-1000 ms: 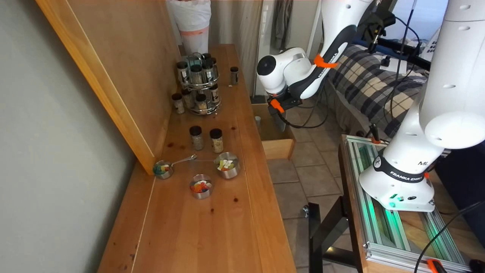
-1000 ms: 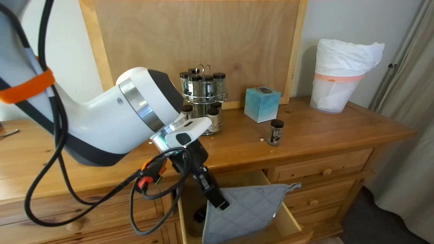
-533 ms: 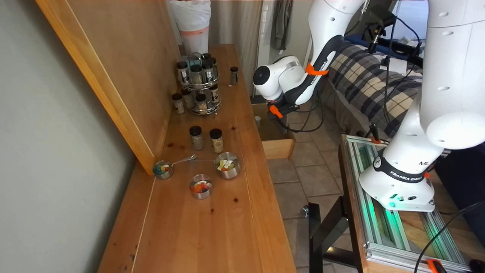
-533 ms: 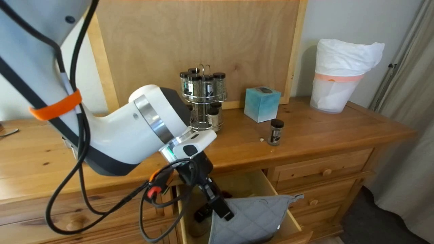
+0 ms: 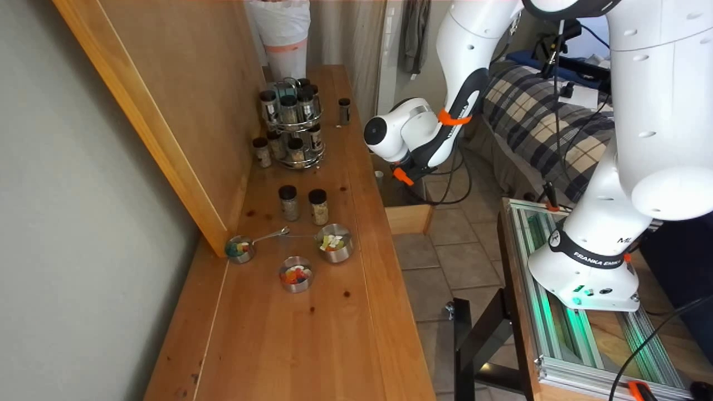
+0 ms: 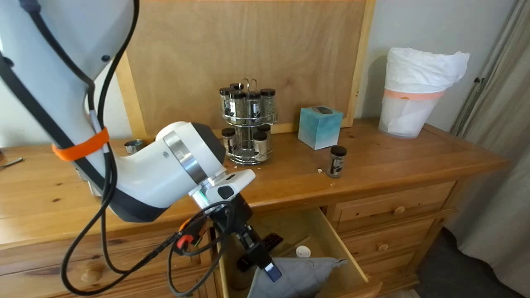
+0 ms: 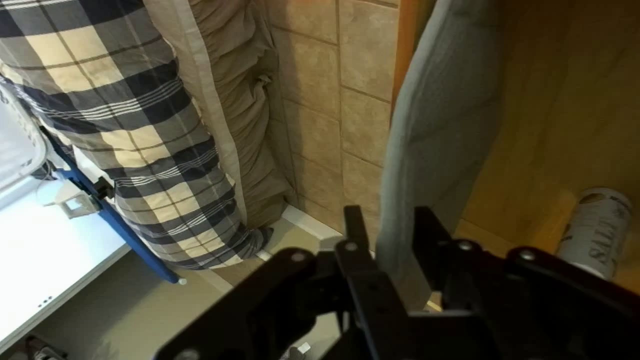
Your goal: Pick up the gray oven mat and put it in the open drawer
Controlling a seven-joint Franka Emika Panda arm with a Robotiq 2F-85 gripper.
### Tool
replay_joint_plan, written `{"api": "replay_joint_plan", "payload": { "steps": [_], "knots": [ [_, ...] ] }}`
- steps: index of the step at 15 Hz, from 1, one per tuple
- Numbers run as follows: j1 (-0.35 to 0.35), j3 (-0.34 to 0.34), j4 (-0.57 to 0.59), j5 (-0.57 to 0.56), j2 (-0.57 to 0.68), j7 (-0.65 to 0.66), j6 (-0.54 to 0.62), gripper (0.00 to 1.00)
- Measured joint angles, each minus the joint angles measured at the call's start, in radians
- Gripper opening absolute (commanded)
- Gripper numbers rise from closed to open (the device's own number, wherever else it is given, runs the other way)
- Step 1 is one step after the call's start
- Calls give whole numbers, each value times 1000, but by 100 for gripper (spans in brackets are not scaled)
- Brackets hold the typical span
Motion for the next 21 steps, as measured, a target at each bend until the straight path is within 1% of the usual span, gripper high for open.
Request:
{"api": "replay_joint_plan", "payload": {
  "steps": [1,3,4,5,6,10,13,15,17,19,21],
  "knots": [
    [6,1,7,0,8,0,-6,69],
    [19,4,17,0,13,-2,-11,82],
    [25,7,21,0,13,-3,-11,90],
    [31,11,26,0,13,-3,-11,96],
    [36,14,31,0,13,-3,-11,100],
    [53,26,48,1,-4,-4,-6,100],
    [52,26,46,3,-54,-6,6,100],
    [52,33,46,37,-98,-36,19,100],
    [51,44,44,122,-141,-136,17,100],
    [48,53,31,219,-189,-283,9,100],
    [15,93,3,297,-244,-432,-23,100]
  ]
}}
